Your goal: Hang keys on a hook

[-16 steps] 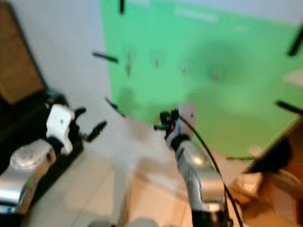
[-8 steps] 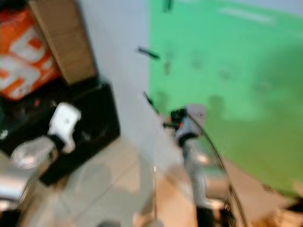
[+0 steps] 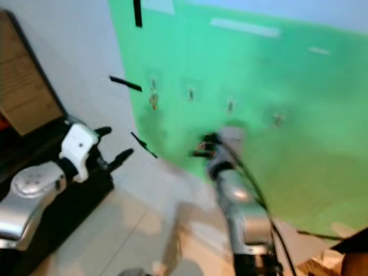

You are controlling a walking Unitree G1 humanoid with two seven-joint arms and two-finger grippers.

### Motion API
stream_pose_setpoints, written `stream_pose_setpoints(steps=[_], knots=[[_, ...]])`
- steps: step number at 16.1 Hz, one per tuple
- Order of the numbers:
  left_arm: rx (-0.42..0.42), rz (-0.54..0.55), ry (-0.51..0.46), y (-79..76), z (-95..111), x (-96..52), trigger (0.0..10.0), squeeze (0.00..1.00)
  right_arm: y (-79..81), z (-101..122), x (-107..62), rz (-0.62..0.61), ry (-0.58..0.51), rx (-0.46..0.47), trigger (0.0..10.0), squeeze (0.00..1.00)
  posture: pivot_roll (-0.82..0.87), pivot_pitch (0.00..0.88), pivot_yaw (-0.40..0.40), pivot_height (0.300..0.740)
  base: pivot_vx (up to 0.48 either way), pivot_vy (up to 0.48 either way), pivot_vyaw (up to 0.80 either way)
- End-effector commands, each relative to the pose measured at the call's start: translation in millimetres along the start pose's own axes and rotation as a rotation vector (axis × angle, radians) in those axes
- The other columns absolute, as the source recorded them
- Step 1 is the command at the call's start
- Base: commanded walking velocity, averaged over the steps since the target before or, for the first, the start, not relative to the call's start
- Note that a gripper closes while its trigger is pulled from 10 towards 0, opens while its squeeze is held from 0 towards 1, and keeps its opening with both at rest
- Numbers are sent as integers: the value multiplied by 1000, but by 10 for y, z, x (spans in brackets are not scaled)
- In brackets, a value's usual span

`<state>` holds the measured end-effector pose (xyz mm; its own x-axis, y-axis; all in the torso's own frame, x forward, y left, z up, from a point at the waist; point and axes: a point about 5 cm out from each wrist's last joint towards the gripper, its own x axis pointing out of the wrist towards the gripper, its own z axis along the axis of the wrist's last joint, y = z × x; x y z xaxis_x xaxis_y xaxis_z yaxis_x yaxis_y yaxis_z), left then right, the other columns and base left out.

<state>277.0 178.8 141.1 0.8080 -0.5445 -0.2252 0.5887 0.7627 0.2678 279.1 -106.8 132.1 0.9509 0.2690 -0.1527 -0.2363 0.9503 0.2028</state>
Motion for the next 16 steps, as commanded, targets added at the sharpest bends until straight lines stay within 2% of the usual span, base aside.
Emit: stream_pose_setpoints(steps=[1, 3, 9, 13, 16], knots=[[4, -41, -28, -30, 46, 16, 10000, 0, -49, 69, -31, 5, -21, -29, 10000, 0, 18, 0, 68, 740, 0, 0, 0], [2, -94, -28, -68, 43, 5, 10000, 0, -21, 115, -34, 62, -26, -51, 10000, 0, 27, 0, 36, 740, 0, 0, 0], [-42, -142, -42, -118, 22, -40, 10000, 0, 69, 288, 17, 162, -62, -76, 10000, 0, 43, 0, -11, 740, 0, 0, 0], [-67, -203, -69, -171, 58, -81, 10000, 0, 153, 526, 120, 203, -129, -47, 10000, 0, 49, 0, -25, 740, 0, 0, 0], [-68, -209, -72, -181, 64, -98, 10000, 0, 235, 639, 208, 216, -155, -23, 10000, 0, 54, 0, -31, 740, 0, 0, 0]])
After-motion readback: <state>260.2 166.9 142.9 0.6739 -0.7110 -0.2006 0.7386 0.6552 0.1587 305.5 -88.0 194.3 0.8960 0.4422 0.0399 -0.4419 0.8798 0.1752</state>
